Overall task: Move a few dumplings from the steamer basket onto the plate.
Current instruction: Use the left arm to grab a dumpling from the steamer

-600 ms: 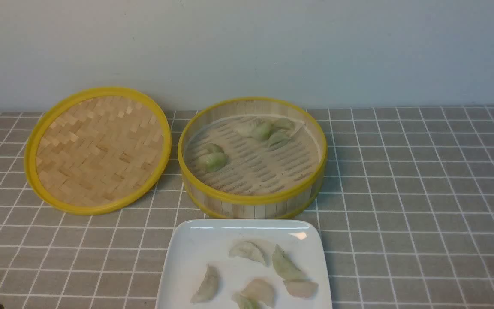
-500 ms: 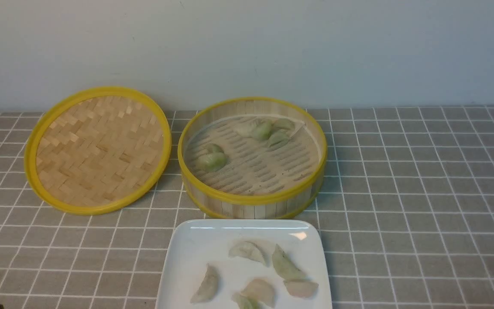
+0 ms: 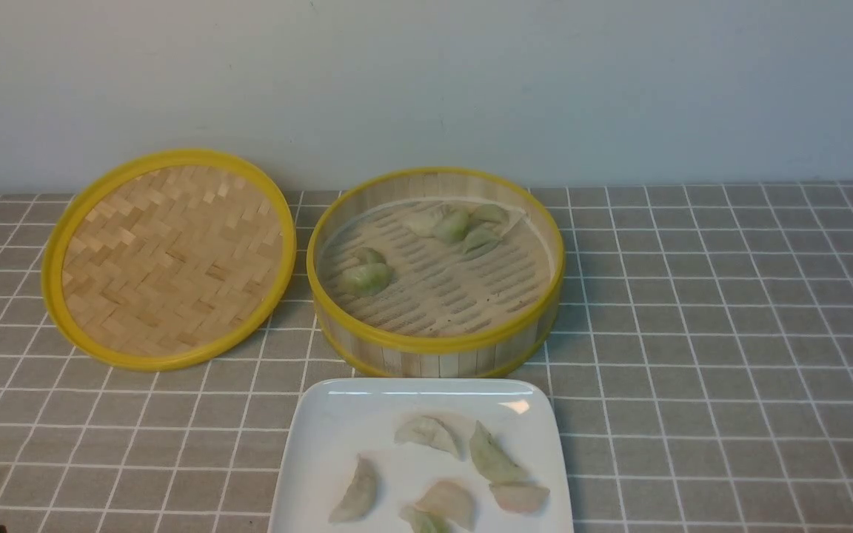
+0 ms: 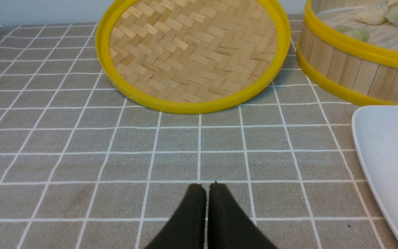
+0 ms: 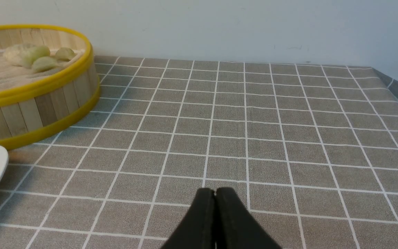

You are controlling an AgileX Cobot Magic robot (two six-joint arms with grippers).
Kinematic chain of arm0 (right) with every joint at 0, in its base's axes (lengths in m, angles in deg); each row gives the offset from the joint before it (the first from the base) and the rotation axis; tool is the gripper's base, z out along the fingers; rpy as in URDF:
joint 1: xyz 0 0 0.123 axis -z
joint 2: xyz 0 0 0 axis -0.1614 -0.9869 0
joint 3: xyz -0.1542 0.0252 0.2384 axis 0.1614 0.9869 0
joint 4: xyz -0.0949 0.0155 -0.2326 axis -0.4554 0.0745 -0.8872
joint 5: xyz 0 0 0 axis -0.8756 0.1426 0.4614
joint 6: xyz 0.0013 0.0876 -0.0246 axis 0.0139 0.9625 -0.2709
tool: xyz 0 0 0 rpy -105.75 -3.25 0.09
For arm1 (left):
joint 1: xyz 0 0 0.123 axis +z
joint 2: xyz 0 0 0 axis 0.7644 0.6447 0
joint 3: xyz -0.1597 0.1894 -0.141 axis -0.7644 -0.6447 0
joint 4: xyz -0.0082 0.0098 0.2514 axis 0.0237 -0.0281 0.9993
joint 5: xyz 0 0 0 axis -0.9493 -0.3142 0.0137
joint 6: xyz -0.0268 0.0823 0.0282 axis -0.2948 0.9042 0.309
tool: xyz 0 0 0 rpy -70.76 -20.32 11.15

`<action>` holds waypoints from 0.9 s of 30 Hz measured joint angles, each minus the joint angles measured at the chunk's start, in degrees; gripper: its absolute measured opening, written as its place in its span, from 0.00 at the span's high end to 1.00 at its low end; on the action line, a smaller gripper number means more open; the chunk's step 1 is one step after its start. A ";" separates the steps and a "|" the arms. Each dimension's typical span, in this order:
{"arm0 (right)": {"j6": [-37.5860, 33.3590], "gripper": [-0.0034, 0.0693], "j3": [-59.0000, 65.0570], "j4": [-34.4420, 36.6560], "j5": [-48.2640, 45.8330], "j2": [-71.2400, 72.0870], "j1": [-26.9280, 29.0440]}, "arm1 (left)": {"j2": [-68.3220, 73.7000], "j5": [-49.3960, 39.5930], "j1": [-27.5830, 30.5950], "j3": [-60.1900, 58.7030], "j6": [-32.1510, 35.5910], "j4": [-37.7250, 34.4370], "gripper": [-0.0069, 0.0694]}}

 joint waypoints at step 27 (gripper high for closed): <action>0.00 0.97 0.00 0.00 0.00 0.00 0.00 | 0.00 14.36 0.00 -0.18 -2.01 -17.19 0.92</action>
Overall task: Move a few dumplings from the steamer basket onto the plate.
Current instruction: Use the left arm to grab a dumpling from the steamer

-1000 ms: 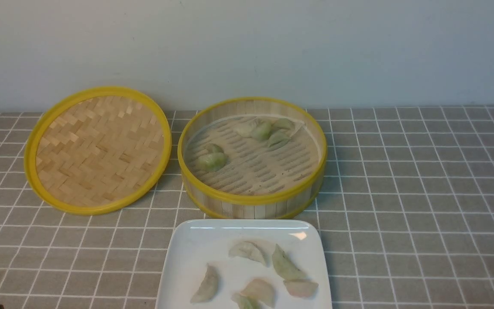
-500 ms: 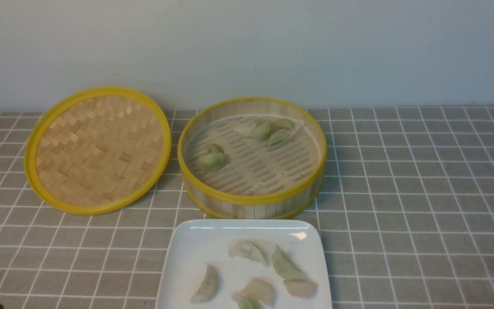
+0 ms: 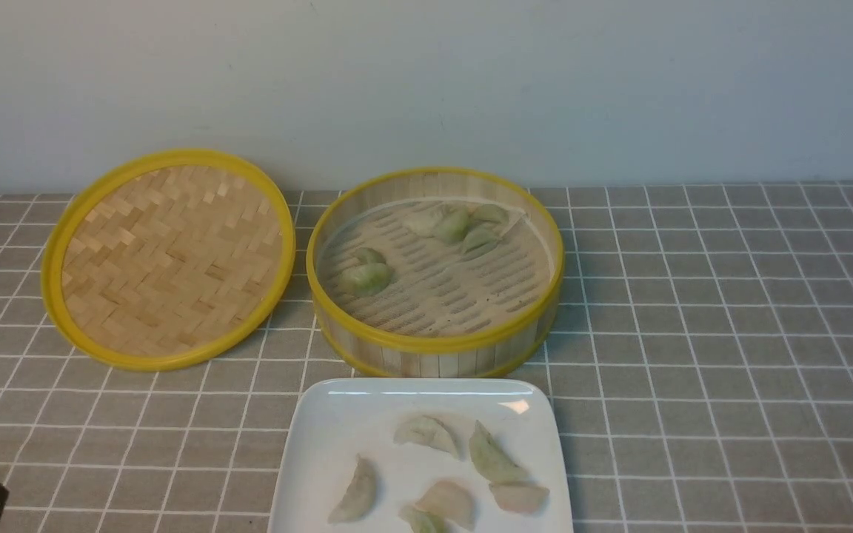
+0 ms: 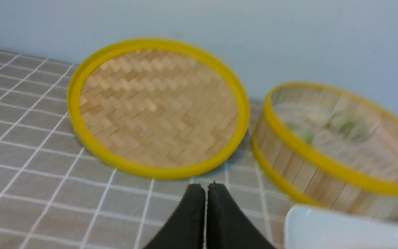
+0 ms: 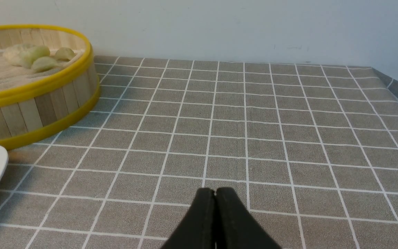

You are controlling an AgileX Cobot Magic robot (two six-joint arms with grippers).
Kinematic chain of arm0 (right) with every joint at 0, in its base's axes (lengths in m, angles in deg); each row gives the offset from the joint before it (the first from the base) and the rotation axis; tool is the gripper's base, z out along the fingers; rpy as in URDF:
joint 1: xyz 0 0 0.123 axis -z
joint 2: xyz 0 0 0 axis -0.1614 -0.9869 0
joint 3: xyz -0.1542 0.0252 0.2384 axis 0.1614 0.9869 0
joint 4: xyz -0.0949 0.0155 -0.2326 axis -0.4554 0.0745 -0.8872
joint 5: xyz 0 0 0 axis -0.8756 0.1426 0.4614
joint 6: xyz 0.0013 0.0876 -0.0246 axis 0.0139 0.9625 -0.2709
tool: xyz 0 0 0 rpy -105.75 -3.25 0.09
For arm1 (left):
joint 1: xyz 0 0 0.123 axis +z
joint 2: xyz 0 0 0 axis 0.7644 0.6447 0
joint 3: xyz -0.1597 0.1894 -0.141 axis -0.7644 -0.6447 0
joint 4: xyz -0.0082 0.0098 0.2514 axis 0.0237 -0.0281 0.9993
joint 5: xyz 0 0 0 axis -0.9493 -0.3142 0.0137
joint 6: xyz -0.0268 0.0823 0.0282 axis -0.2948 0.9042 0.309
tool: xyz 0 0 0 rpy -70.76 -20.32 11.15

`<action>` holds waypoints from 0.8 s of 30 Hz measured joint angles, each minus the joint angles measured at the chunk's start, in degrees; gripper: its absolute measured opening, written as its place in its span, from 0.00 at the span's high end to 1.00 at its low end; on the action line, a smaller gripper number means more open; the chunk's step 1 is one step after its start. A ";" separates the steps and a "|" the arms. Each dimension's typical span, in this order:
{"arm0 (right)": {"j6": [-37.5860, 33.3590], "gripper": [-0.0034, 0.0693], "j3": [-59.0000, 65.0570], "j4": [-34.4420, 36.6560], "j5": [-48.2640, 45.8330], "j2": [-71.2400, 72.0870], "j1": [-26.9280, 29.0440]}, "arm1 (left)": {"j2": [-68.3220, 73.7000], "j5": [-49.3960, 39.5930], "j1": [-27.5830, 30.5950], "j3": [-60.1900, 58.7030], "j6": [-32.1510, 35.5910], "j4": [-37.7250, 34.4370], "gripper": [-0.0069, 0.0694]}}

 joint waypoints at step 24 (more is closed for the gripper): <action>6.16 0.97 0.47 37.15 19.86 0.00 -0.05 | 0.52 25.62 0.00 4.68 -1.08 -14.82 0.92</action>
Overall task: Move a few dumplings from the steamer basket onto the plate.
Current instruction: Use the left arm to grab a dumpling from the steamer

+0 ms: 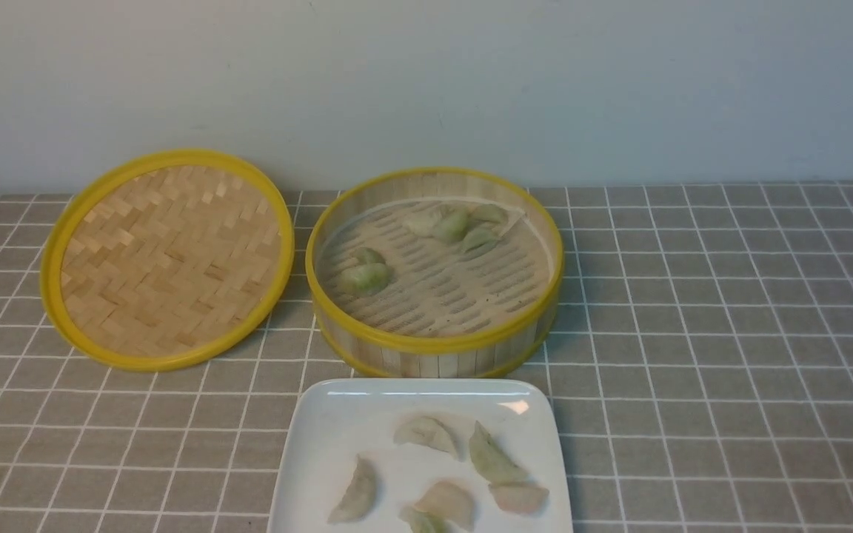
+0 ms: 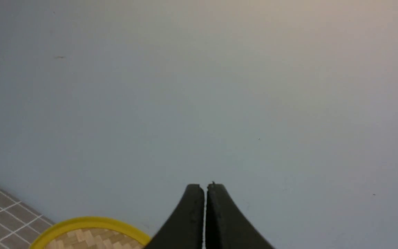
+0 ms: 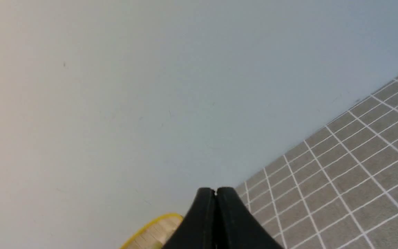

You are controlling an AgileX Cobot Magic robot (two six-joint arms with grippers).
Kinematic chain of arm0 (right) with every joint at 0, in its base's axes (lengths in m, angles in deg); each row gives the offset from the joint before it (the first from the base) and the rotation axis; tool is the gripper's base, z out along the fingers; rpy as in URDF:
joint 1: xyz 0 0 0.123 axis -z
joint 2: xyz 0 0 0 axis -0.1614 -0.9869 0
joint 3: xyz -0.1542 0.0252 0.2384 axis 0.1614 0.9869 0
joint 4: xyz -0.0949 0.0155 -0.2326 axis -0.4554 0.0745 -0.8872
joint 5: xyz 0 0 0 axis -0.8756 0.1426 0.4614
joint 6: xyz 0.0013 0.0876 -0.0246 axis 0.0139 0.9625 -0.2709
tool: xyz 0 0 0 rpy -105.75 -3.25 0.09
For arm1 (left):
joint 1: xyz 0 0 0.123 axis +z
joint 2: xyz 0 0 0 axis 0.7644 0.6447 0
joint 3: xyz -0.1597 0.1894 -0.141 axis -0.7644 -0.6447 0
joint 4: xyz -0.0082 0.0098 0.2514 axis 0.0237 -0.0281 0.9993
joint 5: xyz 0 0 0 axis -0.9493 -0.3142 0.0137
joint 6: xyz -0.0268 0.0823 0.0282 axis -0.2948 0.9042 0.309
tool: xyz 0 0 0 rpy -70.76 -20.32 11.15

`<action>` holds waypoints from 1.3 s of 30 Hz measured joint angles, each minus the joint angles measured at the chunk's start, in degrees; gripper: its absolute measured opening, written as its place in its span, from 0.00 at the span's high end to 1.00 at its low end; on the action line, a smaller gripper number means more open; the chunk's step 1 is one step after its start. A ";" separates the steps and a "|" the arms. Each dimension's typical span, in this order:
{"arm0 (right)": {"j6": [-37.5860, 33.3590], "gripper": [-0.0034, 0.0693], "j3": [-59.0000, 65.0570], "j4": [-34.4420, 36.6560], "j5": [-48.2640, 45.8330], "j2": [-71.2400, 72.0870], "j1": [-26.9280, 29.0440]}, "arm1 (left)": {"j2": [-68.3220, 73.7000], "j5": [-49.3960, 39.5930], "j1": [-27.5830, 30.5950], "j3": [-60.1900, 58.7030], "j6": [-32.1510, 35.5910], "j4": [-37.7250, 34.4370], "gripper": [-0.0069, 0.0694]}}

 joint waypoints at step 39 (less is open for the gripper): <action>-13.64 0.97 -55.46 -23.22 -65.16 -58.96 -0.11 | 103.82 -74.92 -18.91 87.34 24.48 22.62 0.88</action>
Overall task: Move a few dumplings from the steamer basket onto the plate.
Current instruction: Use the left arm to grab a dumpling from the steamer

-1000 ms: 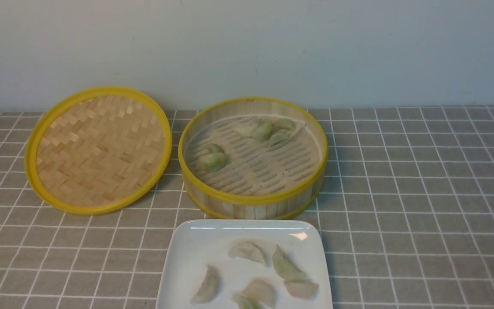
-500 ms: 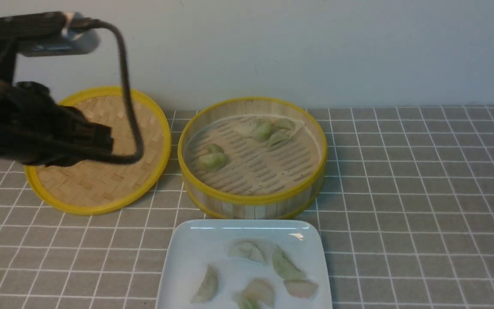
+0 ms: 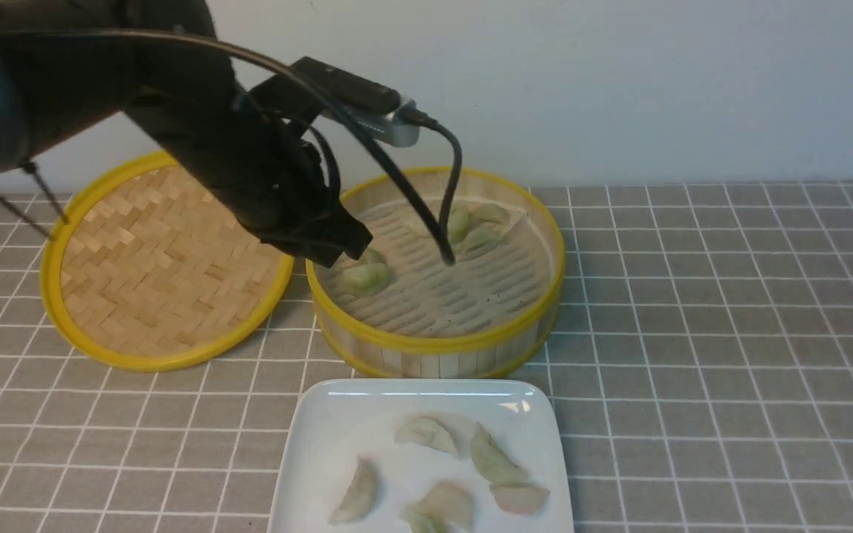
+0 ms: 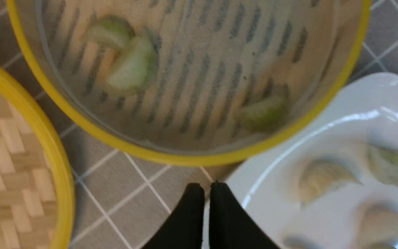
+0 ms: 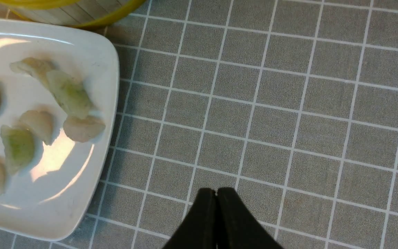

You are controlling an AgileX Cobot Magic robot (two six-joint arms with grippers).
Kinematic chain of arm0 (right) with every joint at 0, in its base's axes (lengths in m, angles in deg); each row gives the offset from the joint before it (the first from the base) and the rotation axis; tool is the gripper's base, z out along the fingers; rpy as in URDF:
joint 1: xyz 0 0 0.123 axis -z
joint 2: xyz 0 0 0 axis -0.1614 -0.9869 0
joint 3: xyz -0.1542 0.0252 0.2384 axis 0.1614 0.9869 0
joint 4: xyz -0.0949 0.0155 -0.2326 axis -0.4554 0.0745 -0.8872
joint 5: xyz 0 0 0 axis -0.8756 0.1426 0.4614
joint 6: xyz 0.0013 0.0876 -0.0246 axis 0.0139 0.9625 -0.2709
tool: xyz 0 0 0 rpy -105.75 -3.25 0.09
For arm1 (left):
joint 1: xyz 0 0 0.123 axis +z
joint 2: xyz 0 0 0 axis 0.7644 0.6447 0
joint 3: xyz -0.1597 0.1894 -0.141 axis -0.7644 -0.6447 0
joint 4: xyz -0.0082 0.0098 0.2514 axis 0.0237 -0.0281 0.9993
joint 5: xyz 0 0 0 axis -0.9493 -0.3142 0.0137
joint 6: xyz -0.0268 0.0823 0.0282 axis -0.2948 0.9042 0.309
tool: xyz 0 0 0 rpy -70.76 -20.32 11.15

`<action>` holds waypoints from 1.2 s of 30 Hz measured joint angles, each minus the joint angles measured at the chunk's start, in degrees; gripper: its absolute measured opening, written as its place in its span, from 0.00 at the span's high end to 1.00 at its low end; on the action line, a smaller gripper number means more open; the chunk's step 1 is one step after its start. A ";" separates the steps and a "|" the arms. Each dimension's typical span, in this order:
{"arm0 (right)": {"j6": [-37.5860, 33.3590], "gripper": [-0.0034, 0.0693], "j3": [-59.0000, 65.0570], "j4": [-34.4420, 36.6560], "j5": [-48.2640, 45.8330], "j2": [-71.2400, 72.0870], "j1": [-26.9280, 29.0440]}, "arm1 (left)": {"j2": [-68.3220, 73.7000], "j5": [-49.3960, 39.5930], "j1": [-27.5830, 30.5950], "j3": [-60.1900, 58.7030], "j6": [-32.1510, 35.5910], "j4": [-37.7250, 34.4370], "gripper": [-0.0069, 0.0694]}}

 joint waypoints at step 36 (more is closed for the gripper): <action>-4.34 0.97 0.00 7.36 -0.67 0.00 0.00 | 26.44 -4.41 -0.25 21.08 -2.15 5.85 0.49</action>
